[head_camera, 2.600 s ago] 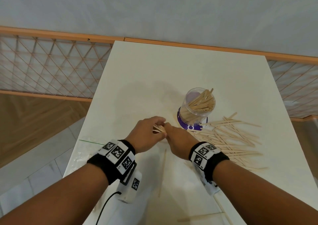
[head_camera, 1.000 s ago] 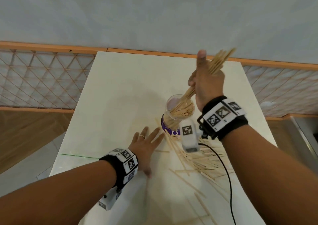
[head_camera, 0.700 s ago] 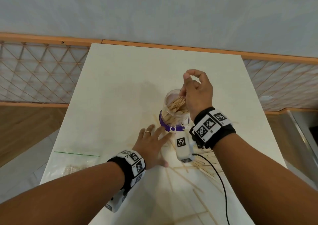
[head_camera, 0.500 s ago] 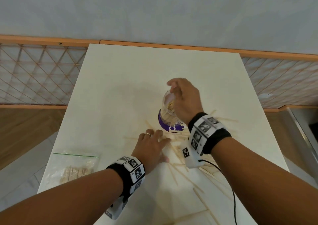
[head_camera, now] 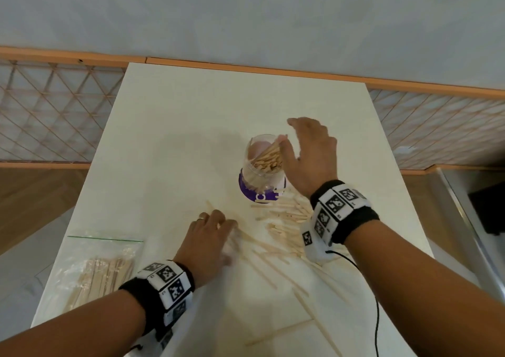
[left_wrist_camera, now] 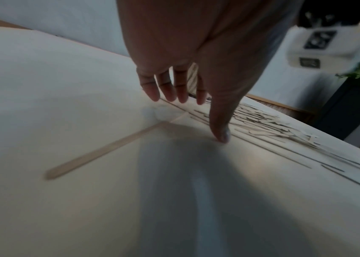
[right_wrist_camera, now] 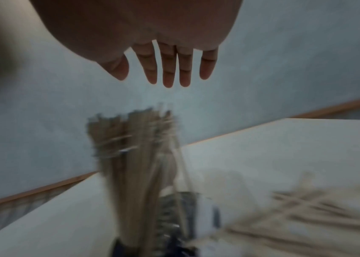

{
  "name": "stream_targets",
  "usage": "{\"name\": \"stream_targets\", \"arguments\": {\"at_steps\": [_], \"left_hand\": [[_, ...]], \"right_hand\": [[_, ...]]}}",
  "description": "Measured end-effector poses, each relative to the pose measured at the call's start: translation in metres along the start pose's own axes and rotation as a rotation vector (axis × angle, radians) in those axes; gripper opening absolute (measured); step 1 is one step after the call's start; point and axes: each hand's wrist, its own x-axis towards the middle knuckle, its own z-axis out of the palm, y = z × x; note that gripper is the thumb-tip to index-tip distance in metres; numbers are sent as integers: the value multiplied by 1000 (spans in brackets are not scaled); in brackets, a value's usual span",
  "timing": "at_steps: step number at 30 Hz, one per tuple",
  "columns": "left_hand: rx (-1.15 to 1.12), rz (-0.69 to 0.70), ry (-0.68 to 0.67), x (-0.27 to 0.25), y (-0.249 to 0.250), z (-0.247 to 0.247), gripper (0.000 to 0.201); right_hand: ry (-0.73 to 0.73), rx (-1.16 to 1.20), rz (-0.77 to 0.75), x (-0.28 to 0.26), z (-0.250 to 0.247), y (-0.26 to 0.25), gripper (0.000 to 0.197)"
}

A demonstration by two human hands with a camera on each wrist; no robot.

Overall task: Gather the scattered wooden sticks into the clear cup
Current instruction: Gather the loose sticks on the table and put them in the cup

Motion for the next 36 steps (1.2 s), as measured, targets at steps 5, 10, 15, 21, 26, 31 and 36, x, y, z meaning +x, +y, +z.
{"name": "stream_targets", "arguments": {"at_steps": [5, 10, 15, 21, 26, 31, 36], "left_hand": [[-168, -84, 19, -13, -23, 2, 24], [-238, -6, 23, -15, -12, 9, 17], [-224, 58, -29, -15, 16, 15, 12], [-71, -138, -148, -54, 14, 9, 71], [-54, -87, -246, -81, 18, 22, 91], [-39, 114, -276, -78, 52, 46, 89], [-187, 188, -89, -51, 67, 53, 38]], "right_hand": [[-513, -249, 410, -67, -15, 102, 64], [-576, -191, 461, -123, -7, 115, 47], [-556, -77, 326, -151, 4, 71, 40], [-646, -77, 89, -207, -37, 59, 96], [-905, -106, 49, -250, -39, 67, 93], [-699, 101, 137, -235, -9, 60, 46], [-613, 114, 54, -211, 17, 41, 33]]}}
